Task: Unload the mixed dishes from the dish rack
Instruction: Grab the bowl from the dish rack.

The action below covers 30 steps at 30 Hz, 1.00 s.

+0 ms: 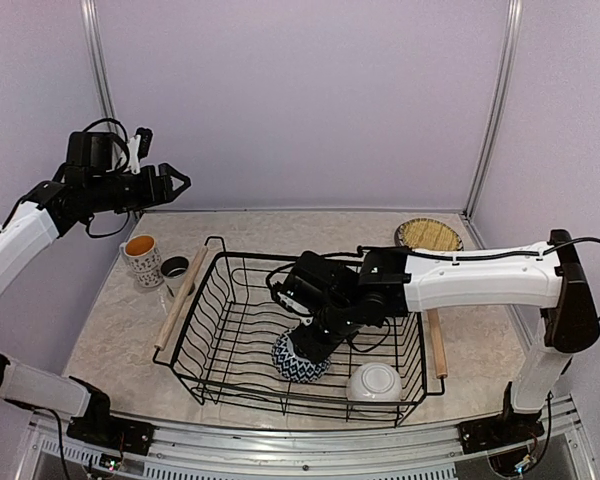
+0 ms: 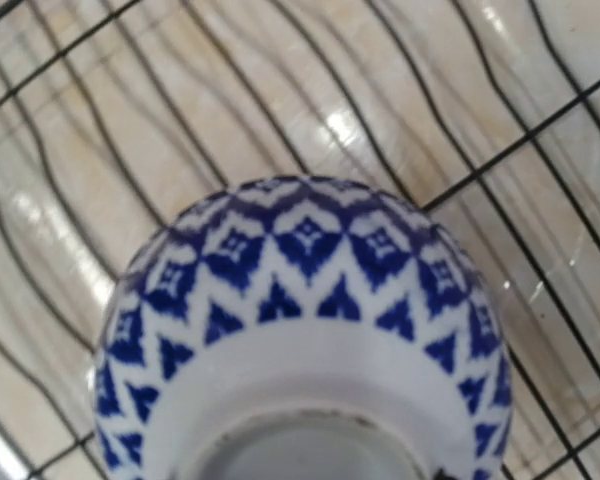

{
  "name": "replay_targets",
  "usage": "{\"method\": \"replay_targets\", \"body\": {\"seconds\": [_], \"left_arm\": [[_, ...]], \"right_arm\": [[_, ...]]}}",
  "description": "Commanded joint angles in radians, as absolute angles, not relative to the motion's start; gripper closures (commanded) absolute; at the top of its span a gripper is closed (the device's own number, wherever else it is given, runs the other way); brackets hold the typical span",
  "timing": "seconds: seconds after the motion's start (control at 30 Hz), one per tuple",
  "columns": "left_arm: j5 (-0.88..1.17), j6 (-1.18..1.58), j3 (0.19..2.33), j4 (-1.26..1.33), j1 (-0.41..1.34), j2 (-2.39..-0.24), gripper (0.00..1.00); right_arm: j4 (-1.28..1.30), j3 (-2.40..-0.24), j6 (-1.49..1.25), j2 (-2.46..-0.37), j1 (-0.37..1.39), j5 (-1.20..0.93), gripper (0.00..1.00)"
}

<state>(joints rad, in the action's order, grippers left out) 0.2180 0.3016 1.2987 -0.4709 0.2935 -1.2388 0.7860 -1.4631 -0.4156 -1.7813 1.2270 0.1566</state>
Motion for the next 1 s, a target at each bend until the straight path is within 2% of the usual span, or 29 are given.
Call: {"method": "replay_targets", "body": {"seconds": [0.0, 0.33, 0.63, 0.97], "left_arm": [[0.239, 0.294, 1.298, -0.459, 0.302, -1.201, 0.23], [0.336, 0.306, 1.380, -0.553, 0.421, -1.221, 0.20], [0.654, 0.672, 1.303, -0.431, 0.476, -1.256, 0.20], [0.671, 0.790, 1.265, -0.368, 0.607, -1.386, 0.19]], "right_arm": [[0.660, -1.408, -0.491, -1.729, 1.210, 0.227, 0.77], [0.455, -1.214, -0.563, -1.589, 1.168, 0.305, 0.77], [0.259, -1.073, -0.565, -1.467, 1.148, 0.347, 0.78], [0.170, -1.035, -0.518, -1.395, 1.146, 0.419, 0.80]]}}
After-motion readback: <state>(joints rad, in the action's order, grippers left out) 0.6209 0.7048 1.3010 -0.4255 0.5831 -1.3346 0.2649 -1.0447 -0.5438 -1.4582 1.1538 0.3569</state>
